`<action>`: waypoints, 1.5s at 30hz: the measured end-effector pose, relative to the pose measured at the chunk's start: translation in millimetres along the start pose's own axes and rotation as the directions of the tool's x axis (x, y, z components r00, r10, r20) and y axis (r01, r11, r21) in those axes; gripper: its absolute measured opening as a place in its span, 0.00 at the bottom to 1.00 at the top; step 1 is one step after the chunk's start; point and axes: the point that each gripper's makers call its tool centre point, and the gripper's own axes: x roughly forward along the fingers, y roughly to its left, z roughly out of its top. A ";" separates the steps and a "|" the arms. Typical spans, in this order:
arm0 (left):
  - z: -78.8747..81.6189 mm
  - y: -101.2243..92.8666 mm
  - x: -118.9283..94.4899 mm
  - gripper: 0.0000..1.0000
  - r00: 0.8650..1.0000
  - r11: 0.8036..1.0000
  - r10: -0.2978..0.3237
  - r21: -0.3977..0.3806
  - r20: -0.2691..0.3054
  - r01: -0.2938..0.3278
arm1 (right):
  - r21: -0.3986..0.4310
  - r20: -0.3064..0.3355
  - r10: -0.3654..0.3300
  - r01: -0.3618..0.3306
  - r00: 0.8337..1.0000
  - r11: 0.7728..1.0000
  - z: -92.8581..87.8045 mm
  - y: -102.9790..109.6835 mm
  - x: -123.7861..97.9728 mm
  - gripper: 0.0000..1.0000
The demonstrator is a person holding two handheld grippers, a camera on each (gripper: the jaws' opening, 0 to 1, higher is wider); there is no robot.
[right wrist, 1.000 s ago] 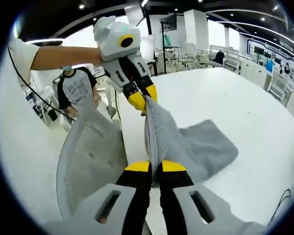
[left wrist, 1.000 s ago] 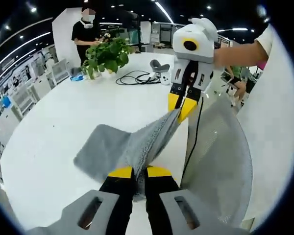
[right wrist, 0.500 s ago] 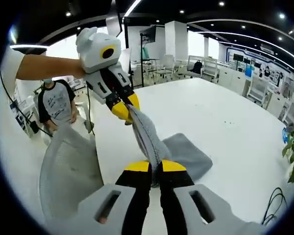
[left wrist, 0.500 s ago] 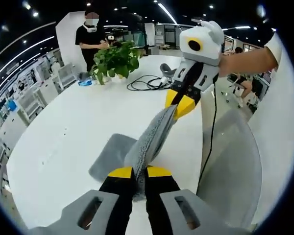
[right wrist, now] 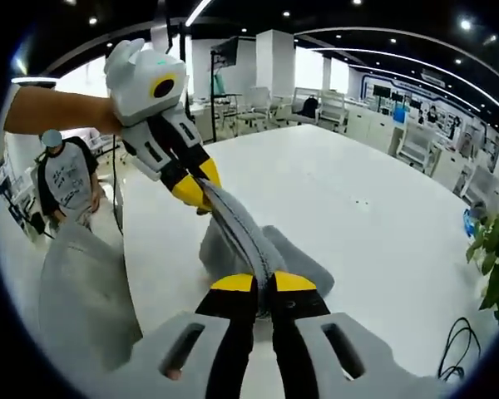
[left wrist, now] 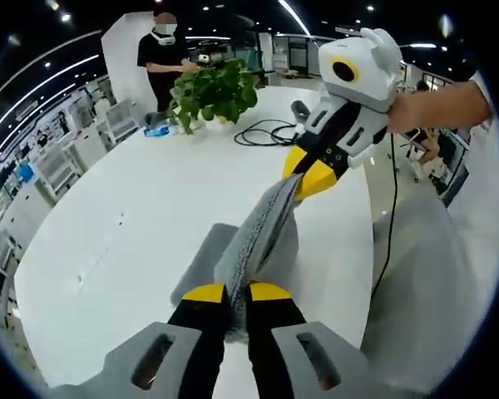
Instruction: Fold the towel on the table until its edges align and the towel forms a compact rectangular stack.
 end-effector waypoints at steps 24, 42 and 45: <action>-53.8 36.5 84.5 0.09 0.978 0.985 -0.120 -0.141 -0.170 0.097 | 0.071 -0.221 -0.010 0.026 0.975 0.997 -47.7 -46.2 78.8 0.06; -60.7 59.3 110.3 0.26 0.989 0.961 -0.117 -0.260 -0.095 0.088 | 0.185 -0.145 -0.096 0.122 0.985 0.975 -48.1 -76.3 97.6 0.17; -63.1 61.9 108.1 0.28 0.992 0.941 -0.108 -0.327 -0.060 0.082 | 0.244 -0.154 -0.087 0.123 0.984 0.962 -56.4 -76.8 96.5 0.23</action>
